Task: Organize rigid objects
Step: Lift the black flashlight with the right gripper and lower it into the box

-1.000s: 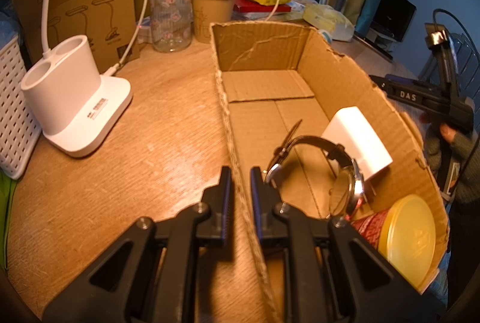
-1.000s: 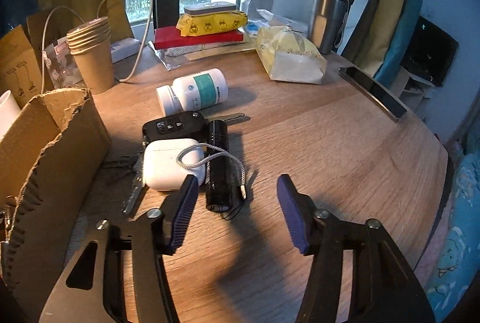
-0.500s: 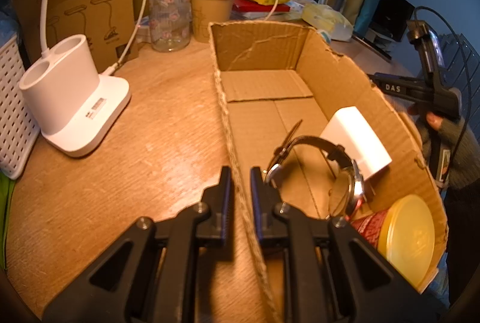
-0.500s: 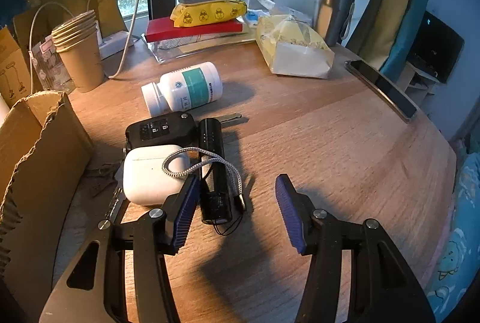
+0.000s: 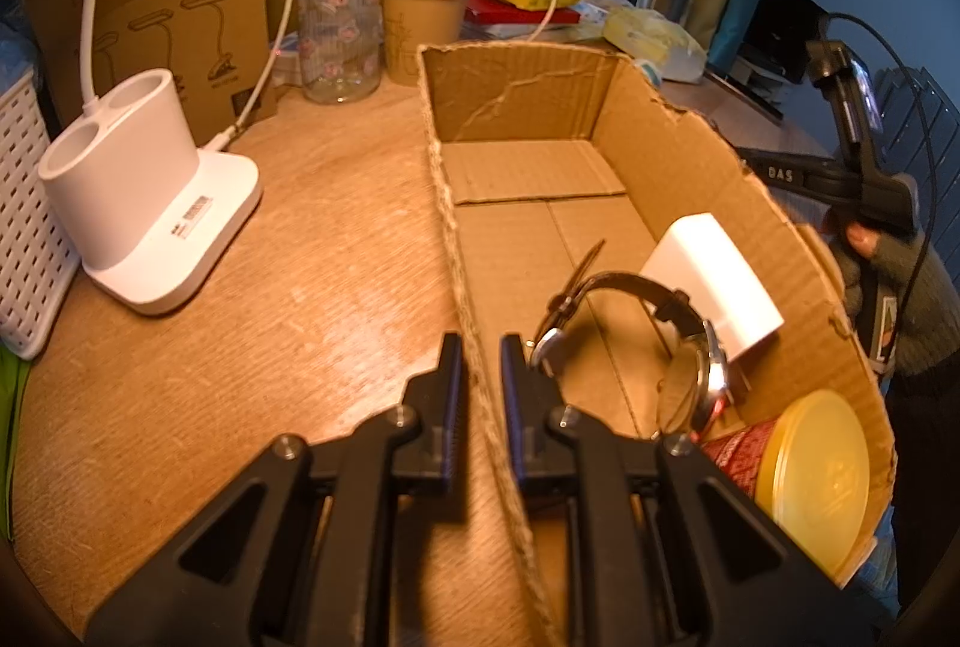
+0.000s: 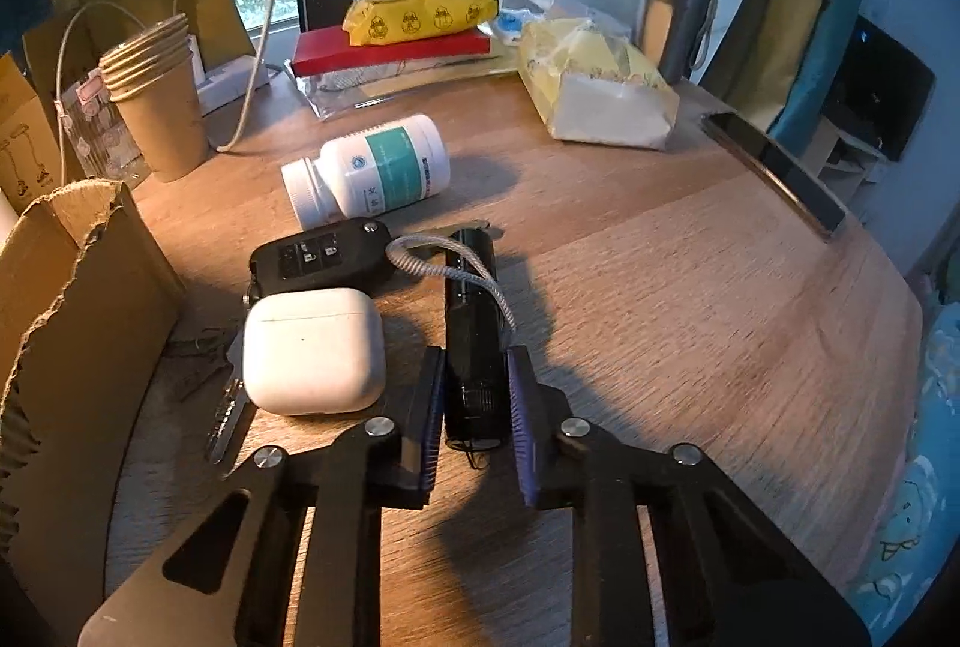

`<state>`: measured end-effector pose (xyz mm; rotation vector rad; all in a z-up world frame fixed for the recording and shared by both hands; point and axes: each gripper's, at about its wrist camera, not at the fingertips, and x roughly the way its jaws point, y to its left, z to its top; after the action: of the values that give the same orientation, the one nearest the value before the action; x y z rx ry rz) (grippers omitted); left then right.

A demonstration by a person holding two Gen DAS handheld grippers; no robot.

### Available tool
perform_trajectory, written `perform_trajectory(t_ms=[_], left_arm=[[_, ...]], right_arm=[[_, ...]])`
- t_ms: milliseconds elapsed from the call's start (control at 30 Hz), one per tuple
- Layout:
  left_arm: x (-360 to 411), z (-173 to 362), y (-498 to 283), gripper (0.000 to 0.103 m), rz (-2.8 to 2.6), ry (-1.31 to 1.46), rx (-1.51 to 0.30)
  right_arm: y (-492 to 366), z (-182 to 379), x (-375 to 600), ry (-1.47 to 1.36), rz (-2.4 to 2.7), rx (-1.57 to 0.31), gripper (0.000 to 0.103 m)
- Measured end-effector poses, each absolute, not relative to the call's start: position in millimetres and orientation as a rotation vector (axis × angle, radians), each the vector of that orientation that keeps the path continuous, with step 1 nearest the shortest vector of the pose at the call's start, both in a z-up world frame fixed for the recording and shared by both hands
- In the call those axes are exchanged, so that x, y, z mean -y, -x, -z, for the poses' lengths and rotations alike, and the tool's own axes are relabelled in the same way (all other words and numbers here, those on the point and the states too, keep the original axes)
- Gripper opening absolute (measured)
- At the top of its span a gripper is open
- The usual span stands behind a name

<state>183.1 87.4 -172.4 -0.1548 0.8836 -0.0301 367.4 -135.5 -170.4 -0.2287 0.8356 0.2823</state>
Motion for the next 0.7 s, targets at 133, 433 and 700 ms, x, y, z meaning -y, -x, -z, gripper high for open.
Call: perform_trajectory(t_ms=[133,433,700], left_arm=[[-87.1,172.4,-183.2,0.014,0.030,0.155,-0.884],[-87.6,172.5,-183.3,0.014,0.030,0.155,-0.883],[-87.7,172.5,-183.3,0.014,0.030,0.154,-0.883]], right_arm=[[-361.5,167.2,137.1,0.233,-0.276,-0.815,0.022],[-344.9,149.0,140.8,0.240,-0.281,-0.772,0.022],[-322.1,117.0,135.5,0.246,-0.312,-0.709,0.022]])
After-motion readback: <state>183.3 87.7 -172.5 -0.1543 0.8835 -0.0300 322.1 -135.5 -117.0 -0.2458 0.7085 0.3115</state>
